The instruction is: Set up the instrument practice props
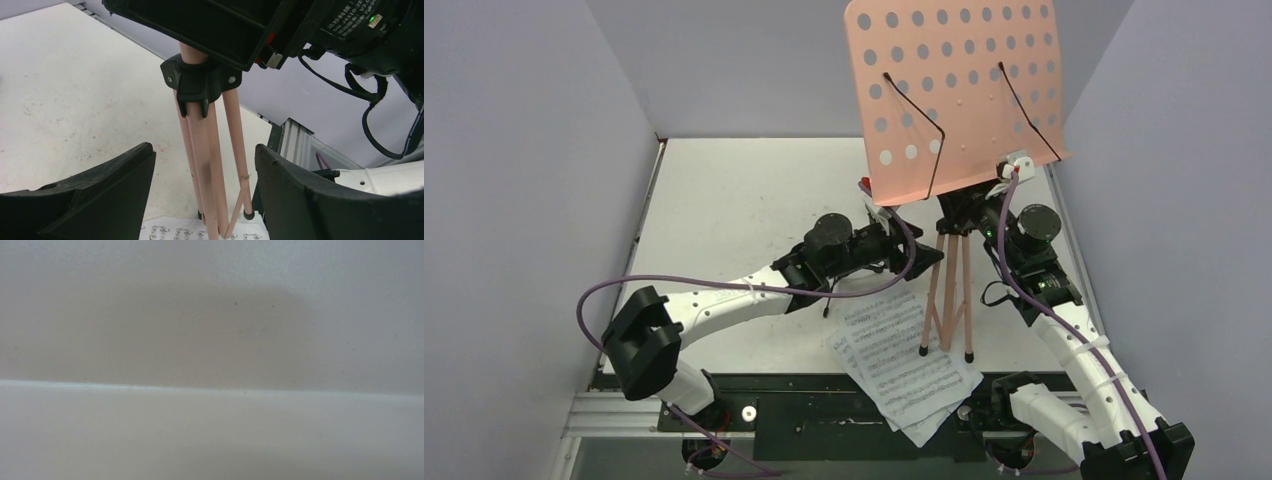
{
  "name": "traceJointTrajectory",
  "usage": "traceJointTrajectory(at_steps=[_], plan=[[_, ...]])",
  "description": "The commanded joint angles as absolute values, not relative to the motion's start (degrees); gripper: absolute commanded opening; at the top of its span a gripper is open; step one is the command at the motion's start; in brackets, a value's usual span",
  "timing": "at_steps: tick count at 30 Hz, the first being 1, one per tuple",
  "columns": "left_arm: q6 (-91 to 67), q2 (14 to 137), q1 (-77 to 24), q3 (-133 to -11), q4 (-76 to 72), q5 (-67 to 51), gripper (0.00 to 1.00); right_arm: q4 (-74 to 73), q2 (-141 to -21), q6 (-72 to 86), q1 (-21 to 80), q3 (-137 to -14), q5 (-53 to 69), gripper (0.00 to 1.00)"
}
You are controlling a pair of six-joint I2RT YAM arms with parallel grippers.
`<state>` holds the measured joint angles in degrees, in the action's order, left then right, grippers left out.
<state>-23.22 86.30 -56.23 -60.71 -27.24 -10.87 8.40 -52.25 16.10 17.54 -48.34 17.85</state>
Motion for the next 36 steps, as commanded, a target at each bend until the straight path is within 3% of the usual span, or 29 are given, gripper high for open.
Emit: traceJointTrajectory(at_steps=[1, 6, 12, 21, 36], plan=[[-22.1, 88.0, -56.8, -64.9, -29.8, -11.7, 0.68, 22.9, -47.4, 17.2, 18.0, -52.5, 18.0, 0.05], [-22.2, 90.7, -57.3, -67.4, -26.7, -10.7, 0.51, 22.9, -47.4, 17.4, 18.0, -52.9, 18.0, 0.05], [-22.1, 92.3, -58.2, -68.6, -25.2, -10.9, 0.43, 22.8, -47.7, 16.9, 18.0, -54.0, 18.2, 0.05], [-20.2, 93.0, -58.8, -71.0, -22.6, -10.7, 0.01, 22.4, -47.8, 16.6, 18.0, -56.0, 18.2, 0.05], [-12.4, 93.2, -58.7, -76.1, -29.9, -5.8, 0.00, 23.7, -49.5, 15.9, 18.0, -64.3, 17.9, 0.05]])
